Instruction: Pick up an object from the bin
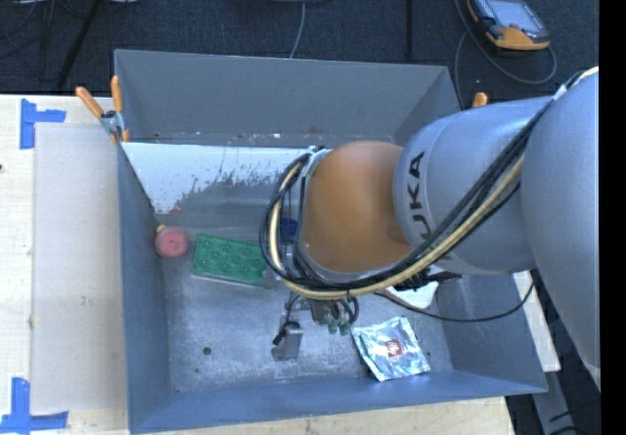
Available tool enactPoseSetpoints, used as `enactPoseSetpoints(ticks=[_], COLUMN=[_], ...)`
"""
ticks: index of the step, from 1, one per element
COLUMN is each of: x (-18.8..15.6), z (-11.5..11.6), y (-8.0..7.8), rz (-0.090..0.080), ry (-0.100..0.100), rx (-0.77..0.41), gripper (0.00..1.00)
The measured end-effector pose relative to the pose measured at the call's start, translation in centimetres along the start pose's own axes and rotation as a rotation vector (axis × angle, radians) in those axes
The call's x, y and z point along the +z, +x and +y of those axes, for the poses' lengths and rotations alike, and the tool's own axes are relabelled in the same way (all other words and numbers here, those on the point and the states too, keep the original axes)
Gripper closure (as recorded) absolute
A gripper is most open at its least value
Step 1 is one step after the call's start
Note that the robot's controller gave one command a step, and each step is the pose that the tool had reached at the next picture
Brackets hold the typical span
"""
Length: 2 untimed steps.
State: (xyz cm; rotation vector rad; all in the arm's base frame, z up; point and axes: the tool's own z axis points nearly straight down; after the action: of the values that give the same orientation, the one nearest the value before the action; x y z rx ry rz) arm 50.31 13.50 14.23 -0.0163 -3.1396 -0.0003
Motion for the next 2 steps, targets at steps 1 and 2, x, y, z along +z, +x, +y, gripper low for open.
enactPoseSetpoints(ticks=[1, 2], x=[7.0, 7.2], z=[-2.5, 7.2], y=[-4.7, -10.4], rz=[-0.001, -0.007], ry=[0.000, -0.004], rx=[-0.487, -0.428], gripper=[0.00, 0.00])
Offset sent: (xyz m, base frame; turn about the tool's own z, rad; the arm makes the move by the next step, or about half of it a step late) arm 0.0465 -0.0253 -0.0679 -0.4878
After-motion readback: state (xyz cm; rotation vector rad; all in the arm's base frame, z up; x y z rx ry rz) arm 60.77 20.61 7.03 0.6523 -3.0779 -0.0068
